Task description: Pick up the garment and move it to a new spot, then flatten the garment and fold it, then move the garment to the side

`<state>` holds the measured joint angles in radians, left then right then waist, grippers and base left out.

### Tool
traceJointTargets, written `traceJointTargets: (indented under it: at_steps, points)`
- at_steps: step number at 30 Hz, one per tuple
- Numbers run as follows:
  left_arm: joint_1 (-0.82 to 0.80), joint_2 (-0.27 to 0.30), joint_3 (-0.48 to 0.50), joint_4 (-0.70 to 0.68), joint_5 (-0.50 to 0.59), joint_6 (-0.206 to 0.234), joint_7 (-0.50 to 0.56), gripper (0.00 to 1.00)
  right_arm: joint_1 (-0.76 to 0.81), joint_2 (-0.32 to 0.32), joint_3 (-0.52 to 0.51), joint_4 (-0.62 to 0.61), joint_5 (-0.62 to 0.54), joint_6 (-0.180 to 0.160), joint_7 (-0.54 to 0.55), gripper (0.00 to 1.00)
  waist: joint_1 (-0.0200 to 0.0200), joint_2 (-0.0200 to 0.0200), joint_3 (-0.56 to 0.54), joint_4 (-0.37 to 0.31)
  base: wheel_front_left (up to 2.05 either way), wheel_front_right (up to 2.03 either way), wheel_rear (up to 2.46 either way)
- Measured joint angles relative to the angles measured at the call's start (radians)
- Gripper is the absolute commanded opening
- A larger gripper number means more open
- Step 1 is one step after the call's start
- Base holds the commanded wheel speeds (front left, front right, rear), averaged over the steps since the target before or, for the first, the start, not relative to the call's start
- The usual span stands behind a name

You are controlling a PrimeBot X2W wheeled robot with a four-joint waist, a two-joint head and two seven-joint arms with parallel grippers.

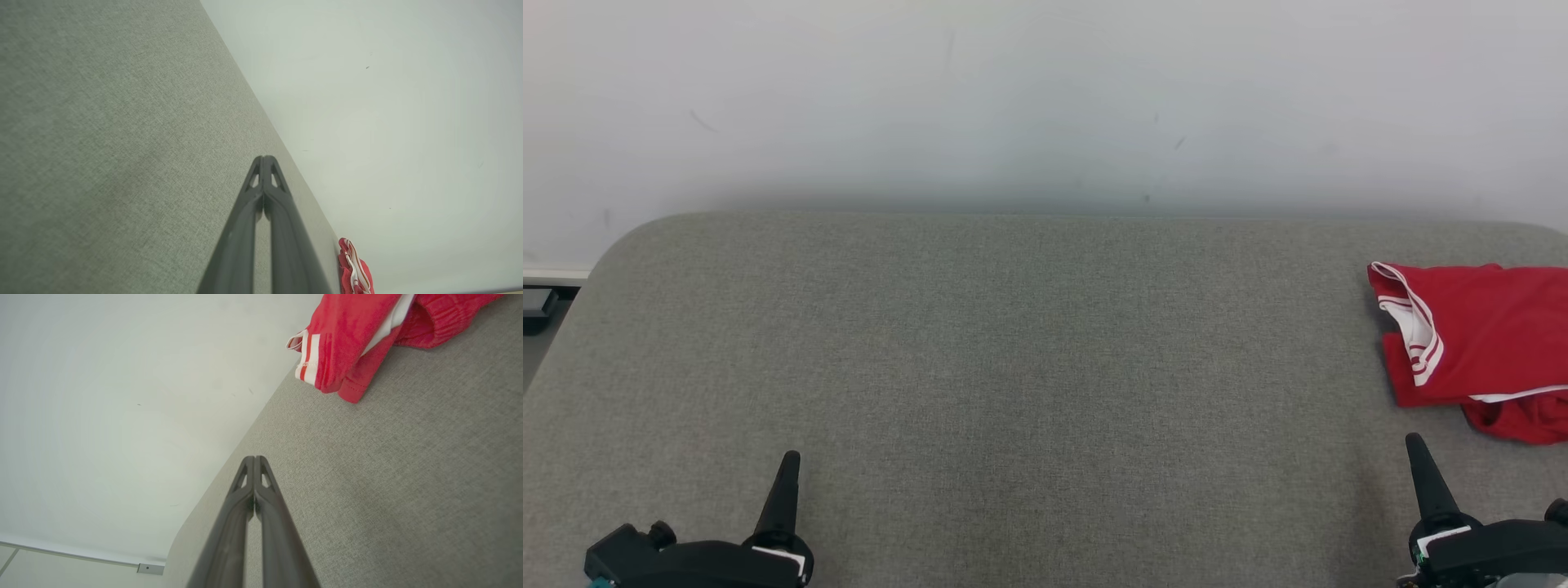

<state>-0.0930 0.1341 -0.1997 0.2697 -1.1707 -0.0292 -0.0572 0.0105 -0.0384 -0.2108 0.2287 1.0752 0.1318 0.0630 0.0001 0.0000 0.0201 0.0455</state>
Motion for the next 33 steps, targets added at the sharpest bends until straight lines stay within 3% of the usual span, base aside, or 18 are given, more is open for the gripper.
traceJointTargets:
  at_steps: [33]
  points:
    - [-0.046,-0.047,0.067,0.027,-0.253,-0.057,0.045,0.00,-0.020,-0.004,-0.046,-0.029,0.297,-0.001,0.074,0.00,0.0000,0.0000,-0.008,-0.024,0.00,0.00,0.00]
